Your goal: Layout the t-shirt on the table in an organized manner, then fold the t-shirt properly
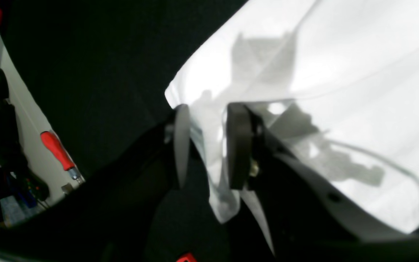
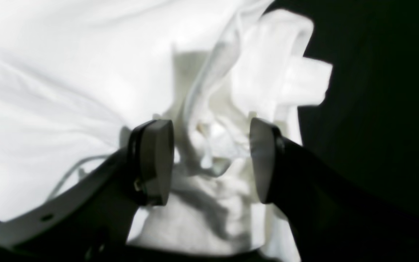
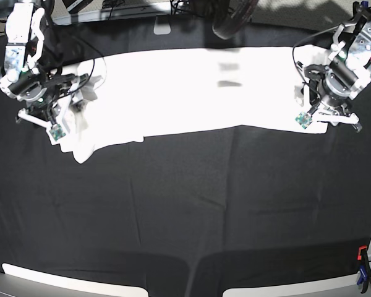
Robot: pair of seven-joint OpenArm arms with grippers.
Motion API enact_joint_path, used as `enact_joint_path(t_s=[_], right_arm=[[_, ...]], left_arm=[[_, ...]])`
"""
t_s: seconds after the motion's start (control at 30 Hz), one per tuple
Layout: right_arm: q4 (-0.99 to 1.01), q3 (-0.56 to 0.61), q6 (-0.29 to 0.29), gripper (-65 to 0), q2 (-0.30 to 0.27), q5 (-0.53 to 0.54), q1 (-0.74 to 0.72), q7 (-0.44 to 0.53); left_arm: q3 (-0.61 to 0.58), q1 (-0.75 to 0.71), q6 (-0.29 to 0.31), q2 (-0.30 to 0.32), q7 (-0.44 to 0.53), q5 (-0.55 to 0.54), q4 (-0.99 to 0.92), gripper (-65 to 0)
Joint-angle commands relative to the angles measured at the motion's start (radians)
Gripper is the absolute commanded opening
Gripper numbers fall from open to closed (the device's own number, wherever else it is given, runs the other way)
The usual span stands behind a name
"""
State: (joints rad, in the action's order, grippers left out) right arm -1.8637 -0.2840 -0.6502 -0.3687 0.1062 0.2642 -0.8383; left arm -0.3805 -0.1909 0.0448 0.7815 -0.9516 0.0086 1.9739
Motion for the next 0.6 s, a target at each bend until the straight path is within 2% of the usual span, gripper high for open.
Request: enact_joint_path(t_s=[0.0, 0.13, 0.23, 0.37, 0.57], right_arm=[[-0.045, -0.016, 0.009, -32.4, -0.020, 0.031, -0.015, 0.071], [-0.093, -0.058, 0.120, -32.5, -0.019, 0.149, -0.066, 0.215], [-0.048, -0.063, 0.166, -32.5, -0.004, 0.184, -0.154, 0.182], [0.131, -0.063, 0.165, -32.5, 0.030, 0.185, -0.298, 0.076], [0.425, -0.063, 0.148, -32.5, 0.042, 0.186, -0.525, -0.220]], left_arm=[[0.008, 0.006, -0.016, 0.014, 0.005, 0.016, 0.016, -47.7], [0.008, 0.006, -0.016, 0.014, 0.006, 0.013, 0.016, -47.7], [0.008, 0.006, -0.016, 0.014, 0.010, 0.006, 0.016, -47.8], [0.008, 0.006, -0.016, 0.014, 0.010, 0.005, 0.016, -47.7], [0.008, 0.006, -0.016, 0.014, 0.010, -0.002, 0.016, -47.8]])
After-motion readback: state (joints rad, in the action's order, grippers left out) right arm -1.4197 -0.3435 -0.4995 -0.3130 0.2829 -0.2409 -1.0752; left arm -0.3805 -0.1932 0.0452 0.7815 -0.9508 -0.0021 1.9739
